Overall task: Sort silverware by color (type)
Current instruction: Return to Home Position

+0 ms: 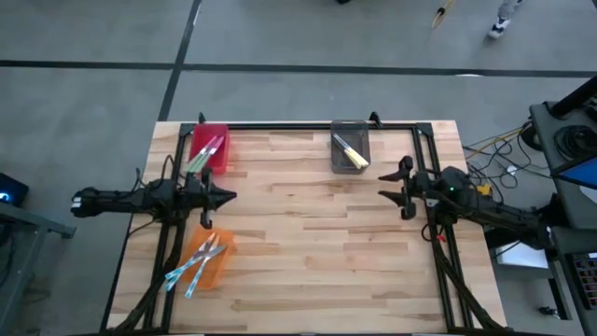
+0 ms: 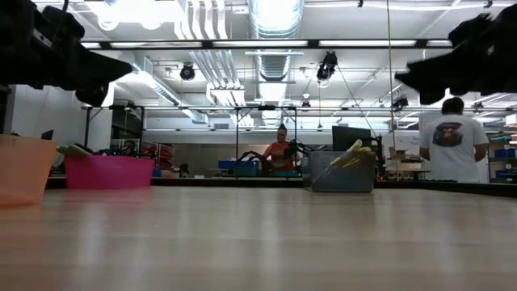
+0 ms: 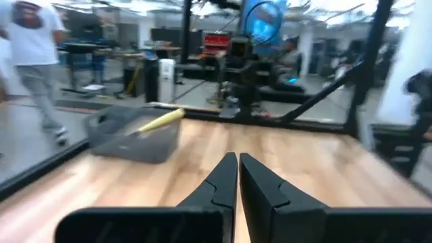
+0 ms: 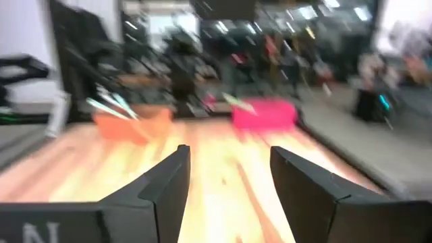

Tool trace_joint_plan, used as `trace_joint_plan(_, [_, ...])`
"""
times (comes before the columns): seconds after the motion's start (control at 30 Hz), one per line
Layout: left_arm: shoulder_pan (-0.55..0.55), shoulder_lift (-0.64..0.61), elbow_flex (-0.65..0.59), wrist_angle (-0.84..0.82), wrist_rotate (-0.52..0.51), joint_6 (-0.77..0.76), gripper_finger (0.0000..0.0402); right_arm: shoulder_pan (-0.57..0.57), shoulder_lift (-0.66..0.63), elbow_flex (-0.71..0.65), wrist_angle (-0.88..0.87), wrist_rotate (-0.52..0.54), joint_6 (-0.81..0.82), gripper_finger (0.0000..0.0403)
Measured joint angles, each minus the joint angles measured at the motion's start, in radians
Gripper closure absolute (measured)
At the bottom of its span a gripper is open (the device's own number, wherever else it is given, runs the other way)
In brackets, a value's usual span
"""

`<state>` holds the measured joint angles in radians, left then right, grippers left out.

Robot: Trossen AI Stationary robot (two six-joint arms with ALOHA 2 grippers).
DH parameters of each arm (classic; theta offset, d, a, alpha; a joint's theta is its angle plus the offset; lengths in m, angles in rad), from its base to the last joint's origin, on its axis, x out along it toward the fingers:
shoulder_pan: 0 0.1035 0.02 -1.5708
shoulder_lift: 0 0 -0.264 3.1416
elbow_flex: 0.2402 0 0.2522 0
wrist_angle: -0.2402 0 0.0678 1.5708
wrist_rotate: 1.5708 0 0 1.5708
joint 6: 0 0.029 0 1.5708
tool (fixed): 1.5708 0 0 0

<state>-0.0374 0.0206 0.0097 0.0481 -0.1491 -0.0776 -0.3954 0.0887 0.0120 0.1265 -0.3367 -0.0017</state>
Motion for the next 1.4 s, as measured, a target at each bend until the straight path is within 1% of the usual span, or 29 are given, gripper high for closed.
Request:
trace_joint_plan(0.07, [0.0, 0.005, 0.0, 0.001, -0.036, 0.015, 0.0401, 0.0, 0.021, 0.0, -0.047, 0.05, 0.024, 0.0215])
trace_joint_plan(0.17, [0.0, 0.009, 0.003, 0.002, -0.101, 0.008, 0.0401, 0.0, 0.053, 0.0, -0.071, 0.059, 0.102, 0.0222])
trace_joint_plan(0.27, [0.0, 0.013, 0.003, 0.003, -0.135, 0.02, 0.0401, 0.0, 0.088, 0.0, -0.07, 0.058, 0.14, 0.0225])
trace_joint_plan(0.53, [0.0, 0.026, 0.004, 0.005, -0.14, 0.017, 0.0401, 0.0, 0.144, 0.0, -0.069, 0.058, 0.14, 0.0225])
trace_joint_plan(0.87, [0.0, 0.038, 0.004, 0.009, -0.14, 0.017, 0.0401, 0.0, 0.158, -0.001, -0.07, 0.058, 0.137, 0.0225])
trace_joint_plan(0.9, [0.0, 0.04, 0.005, 0.008, -0.14, 0.017, 0.0401, 0.009, 0.157, 0.0, -0.07, 0.07, 0.115, 0.0225])
trace_joint_plan(1.03, [0.0, 0.041, 0.009, 0.009, -0.14, 0.017, 0.0401, 0.086, 0.13, -0.001, -0.066, 0.183, -0.033, 0.0225])
trace_joint_plan(1.17, [0.0, 0.045, 0.009, 0.011, -0.14, 0.017, 0.0401, 0.175, 0.096, -0.001, 0.048, 0.357, -0.208, 0.0225])
trace_joint_plan(1.27, [0.0, 0.047, 0.009, 0.01, -0.14, 0.017, 0.0401, 0.229, 0.082, -0.001, 0.137, 0.417, -0.29, 0.0225])
trace_joint_plan(1.33, [0.0, 0.05, 0.009, 0.01, -0.14, 0.016, 0.0401, 0.255, 0.068, -0.001, 0.15, 0.419, -0.332, 0.0225])
trace_joint_plan(1.4, [0.0, 0.05, 0.009, 0.009, -0.14, 0.016, 0.0401, 0.277, 0.049, -0.001, 0.131, 0.417, -0.342, 0.0225])
